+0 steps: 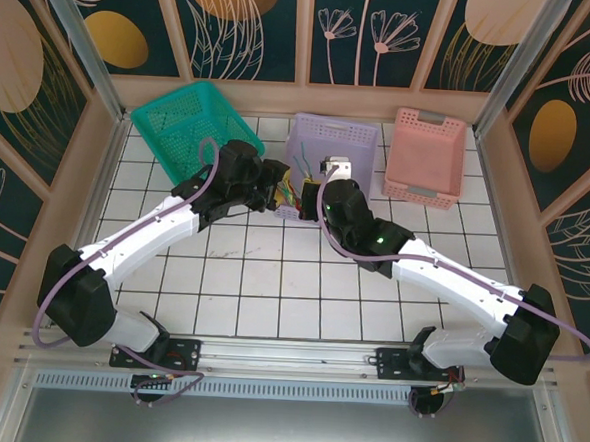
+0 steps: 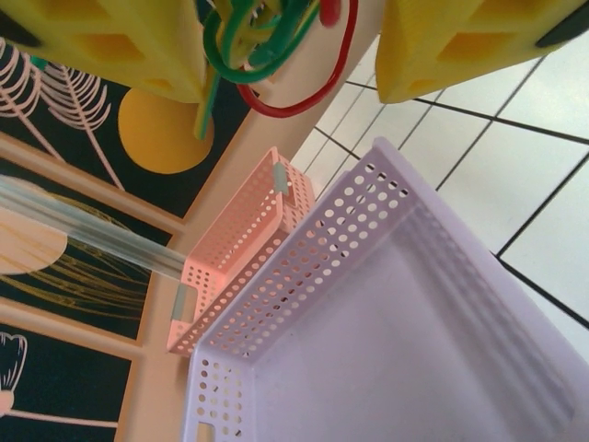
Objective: Untangle the cables
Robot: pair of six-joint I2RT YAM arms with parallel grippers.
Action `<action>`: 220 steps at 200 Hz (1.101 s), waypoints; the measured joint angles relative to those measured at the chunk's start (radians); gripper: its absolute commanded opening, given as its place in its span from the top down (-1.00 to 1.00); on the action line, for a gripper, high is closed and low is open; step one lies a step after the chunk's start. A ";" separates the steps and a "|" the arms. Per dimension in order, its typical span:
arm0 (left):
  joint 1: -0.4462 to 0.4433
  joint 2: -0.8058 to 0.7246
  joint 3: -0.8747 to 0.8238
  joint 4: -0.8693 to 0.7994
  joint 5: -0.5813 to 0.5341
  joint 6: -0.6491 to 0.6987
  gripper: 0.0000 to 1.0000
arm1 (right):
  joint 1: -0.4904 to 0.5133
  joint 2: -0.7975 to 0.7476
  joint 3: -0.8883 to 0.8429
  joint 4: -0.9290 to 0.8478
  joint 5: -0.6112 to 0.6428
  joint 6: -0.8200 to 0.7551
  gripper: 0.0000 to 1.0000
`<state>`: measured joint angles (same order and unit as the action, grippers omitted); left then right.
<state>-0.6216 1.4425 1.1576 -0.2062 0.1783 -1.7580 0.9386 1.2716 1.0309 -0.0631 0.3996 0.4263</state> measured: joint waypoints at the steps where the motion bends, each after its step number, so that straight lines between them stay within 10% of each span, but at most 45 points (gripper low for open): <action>1: 0.000 0.000 0.000 0.000 0.000 -0.003 -0.42 | 0.000 0.000 0.000 0.000 0.000 0.000 1.00; 112: -0.008 -0.054 -0.024 -0.035 0.001 0.020 -0.18 | -0.021 0.000 -0.001 0.013 -0.045 0.006 1.00; 139: -0.008 -0.022 -0.025 -0.028 0.002 0.042 0.20 | -0.022 0.000 -0.001 0.006 -0.058 0.012 1.00; 157: -0.008 -0.011 -0.033 -0.013 0.001 0.046 1.00 | -0.023 -0.004 -0.006 0.003 -0.061 0.031 1.00; 220: -0.042 -0.026 -0.053 0.102 -0.041 0.032 1.00 | -0.269 -0.135 -0.161 0.082 -0.385 0.457 1.00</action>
<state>-0.6640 1.4162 1.1042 -0.1040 0.1375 -1.7264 0.6701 1.1366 0.8700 0.0185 0.0143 0.8829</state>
